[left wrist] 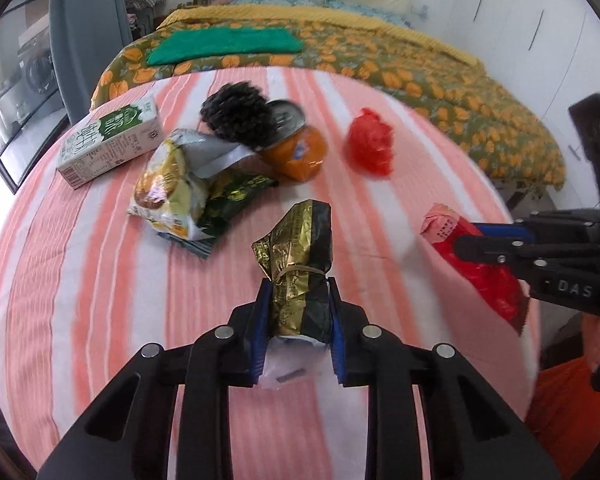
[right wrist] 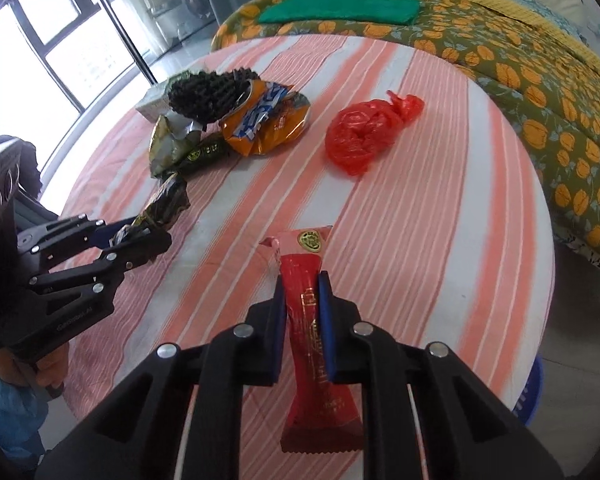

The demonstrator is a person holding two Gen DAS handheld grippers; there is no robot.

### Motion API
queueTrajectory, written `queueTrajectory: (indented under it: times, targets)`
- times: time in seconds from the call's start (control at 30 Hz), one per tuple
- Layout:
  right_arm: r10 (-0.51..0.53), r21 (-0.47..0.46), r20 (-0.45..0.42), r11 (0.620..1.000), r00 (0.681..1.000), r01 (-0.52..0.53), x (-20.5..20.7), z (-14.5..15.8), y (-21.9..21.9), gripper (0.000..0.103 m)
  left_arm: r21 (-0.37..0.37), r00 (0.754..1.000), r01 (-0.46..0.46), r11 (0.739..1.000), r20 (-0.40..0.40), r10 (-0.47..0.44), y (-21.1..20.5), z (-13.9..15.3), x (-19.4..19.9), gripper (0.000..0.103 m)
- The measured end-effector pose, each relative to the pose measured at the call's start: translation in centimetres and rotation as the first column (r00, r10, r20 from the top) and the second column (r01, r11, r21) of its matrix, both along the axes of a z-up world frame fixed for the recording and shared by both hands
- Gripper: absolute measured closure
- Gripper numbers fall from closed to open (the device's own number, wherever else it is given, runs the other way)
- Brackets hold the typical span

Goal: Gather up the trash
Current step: 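Carry both wrappers to the blue wastebasket and open both tools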

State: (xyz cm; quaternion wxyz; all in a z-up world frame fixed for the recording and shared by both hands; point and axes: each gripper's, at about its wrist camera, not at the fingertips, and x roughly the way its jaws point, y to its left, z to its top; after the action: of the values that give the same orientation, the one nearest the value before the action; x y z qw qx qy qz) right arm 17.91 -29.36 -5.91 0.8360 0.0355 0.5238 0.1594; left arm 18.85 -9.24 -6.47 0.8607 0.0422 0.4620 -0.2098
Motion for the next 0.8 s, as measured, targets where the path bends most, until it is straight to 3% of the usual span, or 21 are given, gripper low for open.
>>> queueTrajectory:
  times: [0.17,0.37,0.8]
  targets:
    - [-0.071,0.087,0.026,0.994,0.997,0.068,-2.5,0.6,-3.9,0.089,-0.038,0.998,0.061,0.997,0.01,-0.061,-3.1,1.0,-2.1,0.079]
    - [-0.188,0.098,0.063,0.978,0.98,0.182,-5.9,1.4,-10.0,0.089,-0.08,0.985,0.172,0.982,0.009,-0.172,-9.9,1.7,-4.6,0.079]
    - [-0.48,0.014,0.075,0.877,0.874,0.48,-12.2,-1.8,-25.0,0.088,-0.068,0.919,0.391,0.918,-0.024,-0.393,-28.1,0.2,-10.3,0.079]
